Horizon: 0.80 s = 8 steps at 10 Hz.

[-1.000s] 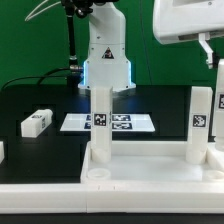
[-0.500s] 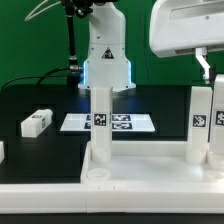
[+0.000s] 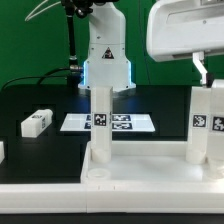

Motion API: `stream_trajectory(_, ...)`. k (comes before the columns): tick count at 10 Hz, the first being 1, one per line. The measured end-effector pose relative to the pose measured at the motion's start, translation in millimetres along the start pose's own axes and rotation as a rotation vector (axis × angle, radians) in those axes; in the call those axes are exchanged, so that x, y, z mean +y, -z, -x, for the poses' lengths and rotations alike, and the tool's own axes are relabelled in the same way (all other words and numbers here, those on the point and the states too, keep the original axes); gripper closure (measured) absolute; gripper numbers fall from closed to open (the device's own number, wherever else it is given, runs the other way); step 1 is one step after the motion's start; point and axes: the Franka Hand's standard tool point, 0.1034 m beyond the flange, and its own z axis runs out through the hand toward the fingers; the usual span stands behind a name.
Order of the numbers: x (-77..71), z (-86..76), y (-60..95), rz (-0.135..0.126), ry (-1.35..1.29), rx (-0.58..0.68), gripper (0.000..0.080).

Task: Assemble desk

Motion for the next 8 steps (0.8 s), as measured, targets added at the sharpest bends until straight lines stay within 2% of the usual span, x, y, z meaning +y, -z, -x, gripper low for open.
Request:
stream_trajectory(3, 1.6, -1.8, -2.2, -0.004, -0.004, 0.006, 0.0511)
stream_trajectory(8, -0.3, -1.8, -3.3, -0.033, 0.002, 0.059, 0.0511)
